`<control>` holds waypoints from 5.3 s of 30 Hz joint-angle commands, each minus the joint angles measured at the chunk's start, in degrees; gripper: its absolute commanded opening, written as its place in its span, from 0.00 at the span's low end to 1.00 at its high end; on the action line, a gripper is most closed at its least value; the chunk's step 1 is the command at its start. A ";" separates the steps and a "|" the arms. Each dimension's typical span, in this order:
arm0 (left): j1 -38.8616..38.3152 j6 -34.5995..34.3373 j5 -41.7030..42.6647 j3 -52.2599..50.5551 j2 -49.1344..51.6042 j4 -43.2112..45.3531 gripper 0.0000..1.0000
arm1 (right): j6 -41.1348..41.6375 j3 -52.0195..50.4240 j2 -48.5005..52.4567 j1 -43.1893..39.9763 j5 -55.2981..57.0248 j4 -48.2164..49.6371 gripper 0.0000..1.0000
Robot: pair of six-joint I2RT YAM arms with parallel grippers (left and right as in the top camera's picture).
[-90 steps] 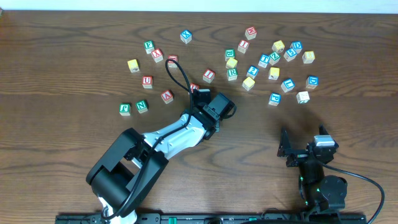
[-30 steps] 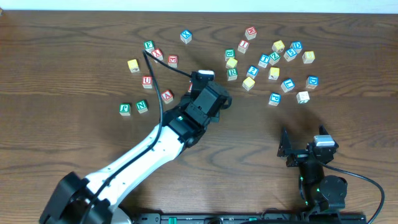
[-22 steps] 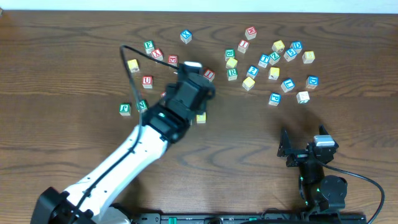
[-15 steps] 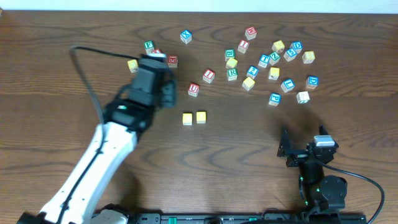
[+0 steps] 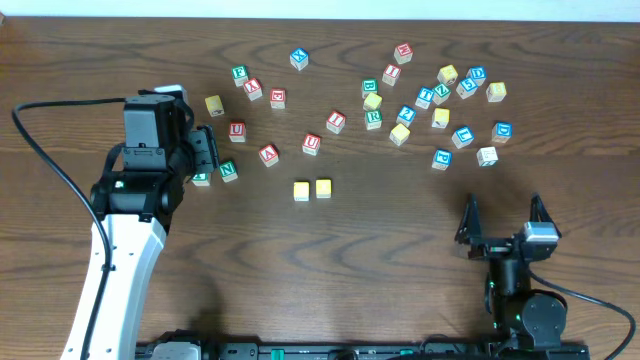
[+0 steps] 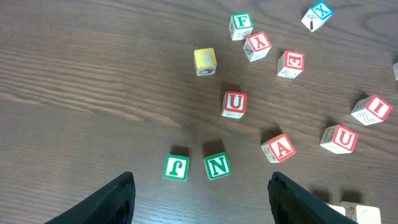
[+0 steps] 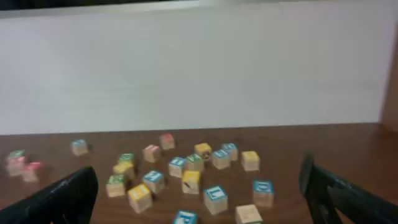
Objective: Spell out CORL
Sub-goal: 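Reach the right gripper forward toward the far blocks, then lower the right gripper and grasp the green R block, then carry the R block toward the front beside the O block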
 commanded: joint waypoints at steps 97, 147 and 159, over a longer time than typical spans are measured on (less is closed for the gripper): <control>0.22 1.18 -0.26 0.02 -0.33 -1.11 0.93 | 11.26 109.18 134.22 20.20 8.50 -51.67 0.53; 0.22 1.16 -0.22 0.02 1.01 -1.31 0.93 | 14.86 109.20 124.87 19.80 2.97 -61.55 0.06; 0.22 1.16 -0.22 0.02 1.01 -1.31 0.94 | 16.37 109.11 122.70 25.27 0.02 -69.90 0.01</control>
